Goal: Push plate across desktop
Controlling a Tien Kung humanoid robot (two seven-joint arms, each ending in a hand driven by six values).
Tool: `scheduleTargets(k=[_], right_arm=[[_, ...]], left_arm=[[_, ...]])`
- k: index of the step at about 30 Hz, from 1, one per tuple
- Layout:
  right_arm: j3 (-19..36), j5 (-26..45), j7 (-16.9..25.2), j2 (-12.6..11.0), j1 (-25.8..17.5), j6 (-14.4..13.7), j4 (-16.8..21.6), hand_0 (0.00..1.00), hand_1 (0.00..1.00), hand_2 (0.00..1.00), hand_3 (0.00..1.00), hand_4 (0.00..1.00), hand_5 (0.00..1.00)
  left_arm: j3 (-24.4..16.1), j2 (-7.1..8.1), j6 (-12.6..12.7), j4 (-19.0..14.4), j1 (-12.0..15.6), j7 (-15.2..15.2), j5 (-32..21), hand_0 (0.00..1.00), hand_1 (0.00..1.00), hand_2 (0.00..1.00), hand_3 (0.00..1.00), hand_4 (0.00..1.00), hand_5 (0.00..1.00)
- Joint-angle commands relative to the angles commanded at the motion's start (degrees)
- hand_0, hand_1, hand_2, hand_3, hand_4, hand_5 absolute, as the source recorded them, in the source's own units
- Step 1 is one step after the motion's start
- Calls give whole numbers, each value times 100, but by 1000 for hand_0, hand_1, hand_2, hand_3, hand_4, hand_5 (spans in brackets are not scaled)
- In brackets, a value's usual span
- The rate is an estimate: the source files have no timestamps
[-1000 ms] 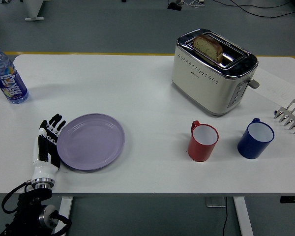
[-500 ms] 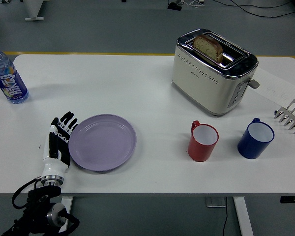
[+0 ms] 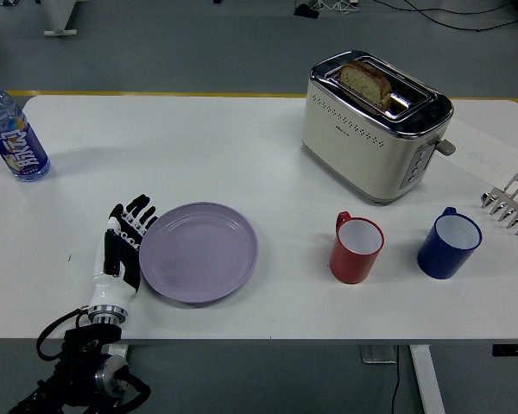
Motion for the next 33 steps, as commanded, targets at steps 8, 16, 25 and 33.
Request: scheduleTargets(k=[8, 16, 25, 33], right_arm=[[12, -2, 14, -8, 10, -11, -4, 559, 546, 675, 593, 284, 297], [31, -31, -2, -1, 14, -6, 2, 559, 546, 676, 593, 284, 297], [28, -39, -3, -2, 4, 1, 2, 560, 546, 675, 593, 284, 297], [37, -54, 9, -5, 3, 4, -2, 560, 546, 675, 593, 284, 298]], left_arm=[[328, 0, 48, 22, -144, -72, -276, 822, 845, 865, 709, 458, 998], [630, 0, 48, 47, -262, -105, -505, 822, 845, 865, 708, 457, 998], [1125, 0, 36, 17, -366, -129, -672, 821, 842, 865, 704, 456, 998], [1450, 0, 37, -45, -431, -162, -770, 816, 839, 864, 702, 454, 998]])
